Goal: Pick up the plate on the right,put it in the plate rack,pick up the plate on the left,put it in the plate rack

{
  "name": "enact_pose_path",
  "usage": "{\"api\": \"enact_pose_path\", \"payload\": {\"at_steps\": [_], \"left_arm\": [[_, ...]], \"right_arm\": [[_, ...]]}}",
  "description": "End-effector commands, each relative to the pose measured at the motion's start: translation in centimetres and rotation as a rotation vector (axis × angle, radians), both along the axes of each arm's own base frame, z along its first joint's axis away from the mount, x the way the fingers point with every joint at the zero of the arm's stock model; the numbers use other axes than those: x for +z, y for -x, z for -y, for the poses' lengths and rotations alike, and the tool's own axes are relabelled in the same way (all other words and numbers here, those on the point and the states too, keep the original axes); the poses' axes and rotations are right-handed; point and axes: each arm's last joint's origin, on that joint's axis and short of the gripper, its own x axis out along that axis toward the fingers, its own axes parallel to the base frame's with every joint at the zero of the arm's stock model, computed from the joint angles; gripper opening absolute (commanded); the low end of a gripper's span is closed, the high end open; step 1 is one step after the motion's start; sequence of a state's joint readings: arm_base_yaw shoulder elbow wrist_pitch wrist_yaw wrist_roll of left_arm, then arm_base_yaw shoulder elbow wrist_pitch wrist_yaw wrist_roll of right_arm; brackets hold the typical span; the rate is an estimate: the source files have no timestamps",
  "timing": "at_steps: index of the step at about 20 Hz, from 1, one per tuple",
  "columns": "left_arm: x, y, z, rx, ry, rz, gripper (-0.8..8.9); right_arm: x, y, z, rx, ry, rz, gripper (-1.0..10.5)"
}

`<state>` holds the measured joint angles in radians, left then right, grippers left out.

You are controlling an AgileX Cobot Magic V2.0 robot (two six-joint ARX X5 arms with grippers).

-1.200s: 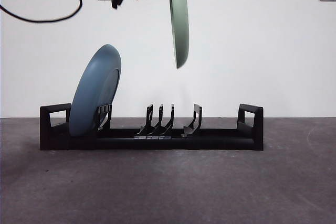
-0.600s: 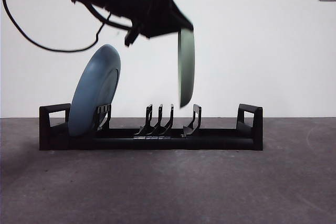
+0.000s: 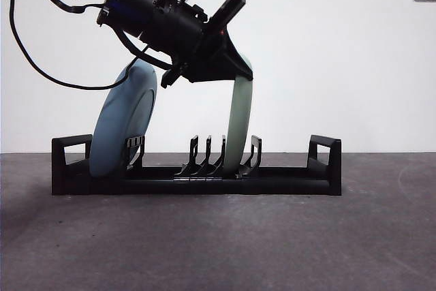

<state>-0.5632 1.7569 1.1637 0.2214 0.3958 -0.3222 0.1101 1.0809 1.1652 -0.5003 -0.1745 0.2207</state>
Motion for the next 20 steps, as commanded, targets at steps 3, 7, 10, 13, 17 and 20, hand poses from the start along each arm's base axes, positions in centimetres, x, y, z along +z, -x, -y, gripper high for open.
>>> {"api": "enact_pose_path", "payload": {"at_steps": [3,7,10,13,17,20], "left_arm": [[-0.7,0.5,0.6,-0.044,-0.068,0.004,0.15],[-1.2,1.0,0.9,-0.077,-0.123,-0.012,2.28],[-1.5,1.3,0.9,-0.086,-0.14,-0.041,2.95],[-1.1,1.6,0.8,-0.108,-0.141,-0.058,3.12],[1.1,2.6,0.3,-0.124,-0.13,-0.009,3.2],[3.7,3.9,-0.4,-0.142,-0.131,0.081,3.2]], "right_arm": [[-0.1,-0.3,0.0,0.003,0.003,0.0,2.2],[-0.1,-0.4,-0.1,0.005,0.003,-0.004,2.2],[-0.2,-0.4,-0.1,0.005,0.003,-0.006,2.2],[-0.3,-0.3,-0.1,0.012,0.002,-0.021,2.2],[-0.6,-0.1,-0.1,0.016,0.006,-0.054,2.2],[-0.8,0.0,-0.2,0.053,0.006,-0.08,2.2]]}}
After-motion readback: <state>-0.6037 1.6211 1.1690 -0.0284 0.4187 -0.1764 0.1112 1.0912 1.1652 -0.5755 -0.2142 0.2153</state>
